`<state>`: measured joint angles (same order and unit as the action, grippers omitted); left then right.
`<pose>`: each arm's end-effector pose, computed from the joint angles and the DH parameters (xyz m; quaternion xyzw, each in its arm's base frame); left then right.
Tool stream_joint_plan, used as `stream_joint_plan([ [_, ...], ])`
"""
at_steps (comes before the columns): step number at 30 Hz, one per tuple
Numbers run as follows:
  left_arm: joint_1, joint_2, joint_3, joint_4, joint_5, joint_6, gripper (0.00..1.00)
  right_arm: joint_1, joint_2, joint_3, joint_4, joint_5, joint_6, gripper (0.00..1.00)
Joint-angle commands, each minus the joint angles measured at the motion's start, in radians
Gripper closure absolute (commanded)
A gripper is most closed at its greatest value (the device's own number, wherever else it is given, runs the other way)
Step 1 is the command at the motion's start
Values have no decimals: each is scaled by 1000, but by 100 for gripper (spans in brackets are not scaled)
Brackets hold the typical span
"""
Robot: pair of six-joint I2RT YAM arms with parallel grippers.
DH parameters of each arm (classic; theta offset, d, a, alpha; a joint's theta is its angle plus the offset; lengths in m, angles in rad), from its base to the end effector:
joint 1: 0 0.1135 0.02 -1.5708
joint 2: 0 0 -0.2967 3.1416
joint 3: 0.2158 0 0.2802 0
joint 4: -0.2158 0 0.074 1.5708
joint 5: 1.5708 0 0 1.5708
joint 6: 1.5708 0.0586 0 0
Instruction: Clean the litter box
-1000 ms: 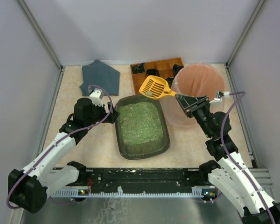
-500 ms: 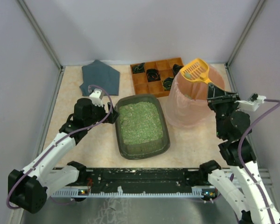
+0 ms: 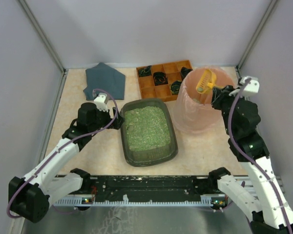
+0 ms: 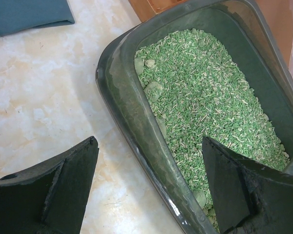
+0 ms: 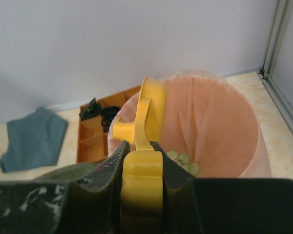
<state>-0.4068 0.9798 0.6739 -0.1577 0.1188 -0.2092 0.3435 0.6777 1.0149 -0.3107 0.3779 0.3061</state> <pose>0.2287 -0.1061 0.2756 0.1148 0.8419 -0.2072 0.4848 0.1539 0.0321 0.4501 0.1217 0.6877 0.1004 0.7087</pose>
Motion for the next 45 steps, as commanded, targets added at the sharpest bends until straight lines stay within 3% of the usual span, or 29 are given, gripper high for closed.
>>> stream_joint_plan([
  [1,7,1,4,4,-5,-1,9,-6,64,98,-36,-105,-207,100],
  [6,8,1,4,5,-2,0,9,-6,134,158,-106,-94,-274,100],
  [17,8,8,7,7,5,2,9,-6,156,229,-95,-113,-277,100],
  [25,9,23,10,7,19,2,9,-6,109,206,47,-410,-132,100],
  [33,9,31,13,9,33,3,10,12,182,146,160,-667,79,100],
  [38,8,33,12,10,42,5,11,184,246,105,128,-545,110,100],
  [45,10,61,22,12,108,11,14,465,364,44,89,-120,229,100],
])
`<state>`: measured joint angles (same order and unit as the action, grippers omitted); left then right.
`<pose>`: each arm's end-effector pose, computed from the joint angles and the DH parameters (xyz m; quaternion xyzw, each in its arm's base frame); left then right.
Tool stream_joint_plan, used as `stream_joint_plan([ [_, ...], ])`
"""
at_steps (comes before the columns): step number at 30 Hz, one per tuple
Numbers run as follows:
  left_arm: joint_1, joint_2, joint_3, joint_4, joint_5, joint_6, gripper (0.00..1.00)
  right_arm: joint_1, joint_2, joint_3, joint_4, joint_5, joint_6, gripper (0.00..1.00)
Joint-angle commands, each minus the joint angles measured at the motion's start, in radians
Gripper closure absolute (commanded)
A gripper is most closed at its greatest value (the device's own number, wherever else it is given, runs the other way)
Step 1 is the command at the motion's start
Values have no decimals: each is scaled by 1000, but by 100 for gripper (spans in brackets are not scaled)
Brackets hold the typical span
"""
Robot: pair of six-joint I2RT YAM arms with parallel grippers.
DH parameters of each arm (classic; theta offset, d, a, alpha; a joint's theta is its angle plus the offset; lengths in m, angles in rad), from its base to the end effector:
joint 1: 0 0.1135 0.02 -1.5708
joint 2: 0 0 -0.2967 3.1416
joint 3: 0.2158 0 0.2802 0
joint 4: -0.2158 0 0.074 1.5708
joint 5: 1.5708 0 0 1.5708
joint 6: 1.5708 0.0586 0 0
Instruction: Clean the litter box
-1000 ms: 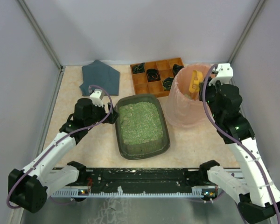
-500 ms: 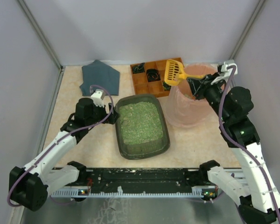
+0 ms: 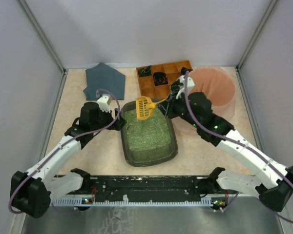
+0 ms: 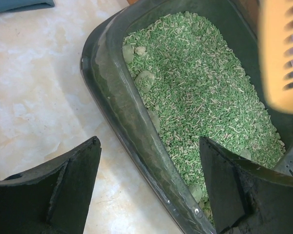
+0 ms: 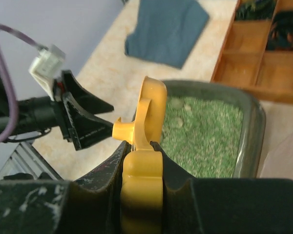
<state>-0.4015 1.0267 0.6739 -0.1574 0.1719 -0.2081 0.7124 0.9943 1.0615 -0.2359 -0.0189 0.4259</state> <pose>0.2344 -0.1104 0.2648 0.1262 0.8513 -0.2219 0.4585 0.1946 0.1695 0.4182 -0.1151 0.7554 0.3537 0.5394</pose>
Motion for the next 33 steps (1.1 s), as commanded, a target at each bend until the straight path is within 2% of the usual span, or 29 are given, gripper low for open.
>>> stream_joint_plan([
  [1,5,18,22,12,61,11,14,118,64,-10,10,327,146,100],
  [5,5,29,24,12,88,15,16,151,118,-56,-1,413,318,100],
  [10,6,50,30,4,112,22,20,167,189,-62,-27,460,389,100],
  [17,5,87,43,-5,141,31,26,171,254,-76,-4,414,436,100],
  [33,5,130,56,-24,164,36,30,174,402,-37,-69,298,523,100],
])
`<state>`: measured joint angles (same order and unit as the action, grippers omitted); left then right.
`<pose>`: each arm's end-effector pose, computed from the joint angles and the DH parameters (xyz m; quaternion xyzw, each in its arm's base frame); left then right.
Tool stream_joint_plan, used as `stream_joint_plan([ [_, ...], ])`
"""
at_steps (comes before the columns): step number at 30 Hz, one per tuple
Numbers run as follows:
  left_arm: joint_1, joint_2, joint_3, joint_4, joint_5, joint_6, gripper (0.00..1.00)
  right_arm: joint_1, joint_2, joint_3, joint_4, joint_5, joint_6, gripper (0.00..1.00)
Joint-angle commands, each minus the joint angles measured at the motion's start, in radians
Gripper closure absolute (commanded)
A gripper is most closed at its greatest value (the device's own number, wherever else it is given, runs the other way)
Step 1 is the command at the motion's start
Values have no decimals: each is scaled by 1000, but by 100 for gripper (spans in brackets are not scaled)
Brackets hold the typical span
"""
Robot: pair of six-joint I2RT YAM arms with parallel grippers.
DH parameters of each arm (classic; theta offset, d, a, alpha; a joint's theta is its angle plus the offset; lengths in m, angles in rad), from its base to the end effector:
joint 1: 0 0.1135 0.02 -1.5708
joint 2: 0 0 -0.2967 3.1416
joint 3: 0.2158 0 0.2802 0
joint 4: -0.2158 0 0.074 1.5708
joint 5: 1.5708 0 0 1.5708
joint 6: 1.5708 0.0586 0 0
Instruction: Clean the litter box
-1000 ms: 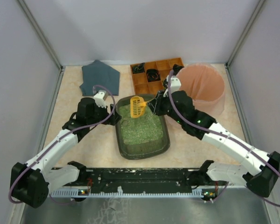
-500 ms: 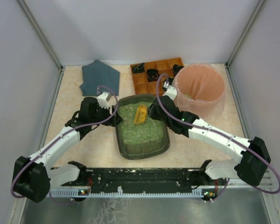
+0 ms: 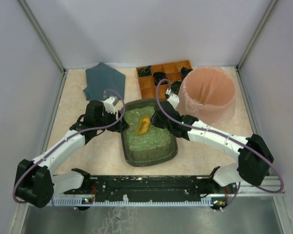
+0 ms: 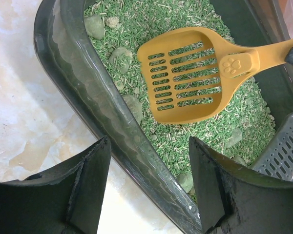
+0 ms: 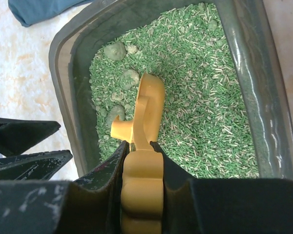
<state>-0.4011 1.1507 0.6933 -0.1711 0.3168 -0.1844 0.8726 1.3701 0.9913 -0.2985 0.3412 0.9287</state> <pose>0.2469 -0.1246 0.2411 0.1663 0.8670 -0.2639 0.3886 0.2323 0.2463 0.2778 0.0983 0.8864 0.2386 0.3844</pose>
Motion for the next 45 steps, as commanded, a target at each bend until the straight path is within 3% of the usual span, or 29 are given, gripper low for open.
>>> stream_joint_plan([
  [1,5,7,36,-11,18,13,30,14,30,25,0,-71,27,100],
  [17,4,17,40,-14,21,16,30,16,83,-263,335,-152,219,100],
  [24,4,10,37,-15,17,15,30,6,-10,-388,405,-57,321,100],
  [32,4,9,39,-13,18,16,30,2,-188,-570,602,65,411,100],
  [45,5,-14,39,-15,5,14,30,-16,-319,-746,832,74,432,100],
])
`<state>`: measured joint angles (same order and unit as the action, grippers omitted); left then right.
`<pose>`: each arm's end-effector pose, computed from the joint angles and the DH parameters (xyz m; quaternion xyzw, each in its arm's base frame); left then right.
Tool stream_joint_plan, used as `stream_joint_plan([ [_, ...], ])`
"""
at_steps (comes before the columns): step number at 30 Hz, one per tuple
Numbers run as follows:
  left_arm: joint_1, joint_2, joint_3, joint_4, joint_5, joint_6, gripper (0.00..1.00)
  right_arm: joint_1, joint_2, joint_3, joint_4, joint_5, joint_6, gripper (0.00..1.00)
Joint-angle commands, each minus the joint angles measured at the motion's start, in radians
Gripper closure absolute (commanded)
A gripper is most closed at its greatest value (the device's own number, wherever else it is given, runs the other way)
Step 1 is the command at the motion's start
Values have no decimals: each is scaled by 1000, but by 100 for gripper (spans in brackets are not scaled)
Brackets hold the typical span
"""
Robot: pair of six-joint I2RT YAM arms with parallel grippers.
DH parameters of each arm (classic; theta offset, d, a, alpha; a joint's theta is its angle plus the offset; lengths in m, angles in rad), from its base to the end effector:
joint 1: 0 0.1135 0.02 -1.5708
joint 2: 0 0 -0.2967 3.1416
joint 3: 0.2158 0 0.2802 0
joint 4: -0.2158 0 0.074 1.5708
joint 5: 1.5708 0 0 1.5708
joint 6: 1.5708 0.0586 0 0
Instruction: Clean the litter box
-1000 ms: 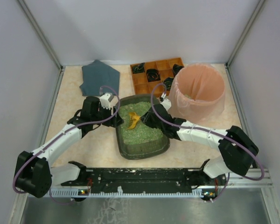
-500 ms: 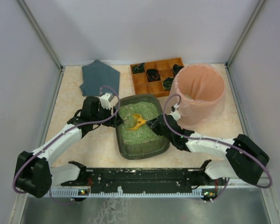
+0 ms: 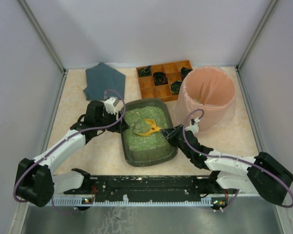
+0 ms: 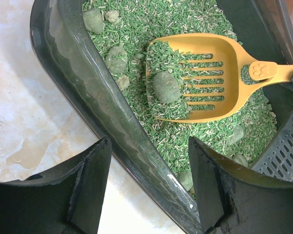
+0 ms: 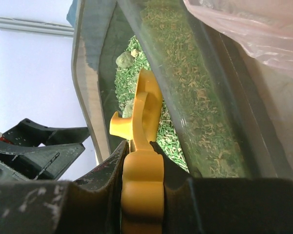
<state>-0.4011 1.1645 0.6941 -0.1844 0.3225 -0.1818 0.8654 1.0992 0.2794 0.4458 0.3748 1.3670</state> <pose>0.2475 -0.1251 0.2366 0.1674 0.8722 -0.2633 0.3766 0.1690 0.1654 0.1717 0.3031 0.7603 0.4297 0.3813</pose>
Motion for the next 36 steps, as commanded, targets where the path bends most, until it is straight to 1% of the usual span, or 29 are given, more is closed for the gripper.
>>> stream_joint_plan([
  [1,5,-37,38,0,-3,11,30,-9,-63,-45,96,41,-12,100],
  [9,4,-152,-4,60,-58,4,28,-19,-213,-123,134,44,-39,100],
  [12,4,-187,-20,77,-88,1,26,-44,-269,-166,193,-20,-45,100],
  [16,5,-211,-28,81,-112,0,25,-91,-313,-226,318,-128,-56,100],
  [20,5,-211,-28,81,-113,0,25,-106,-349,-245,340,-159,-73,100],
  [25,6,-210,-28,80,-114,-1,25,-122,-382,-267,386,-173,-83,100],
  [29,5,-211,-28,78,-116,-1,25,-155,-408,-269,375,-194,-72,100],
  [31,7,-208,-30,79,-114,-2,25,-158,-395,-242,354,-219,-82,100],
  [34,6,-202,-26,79,-108,-2,25,-174,-344,-216,418,-307,-92,100],
  [36,6,-205,-25,75,-107,-1,25,-209,-338,-247,452,-314,-48,100],
])
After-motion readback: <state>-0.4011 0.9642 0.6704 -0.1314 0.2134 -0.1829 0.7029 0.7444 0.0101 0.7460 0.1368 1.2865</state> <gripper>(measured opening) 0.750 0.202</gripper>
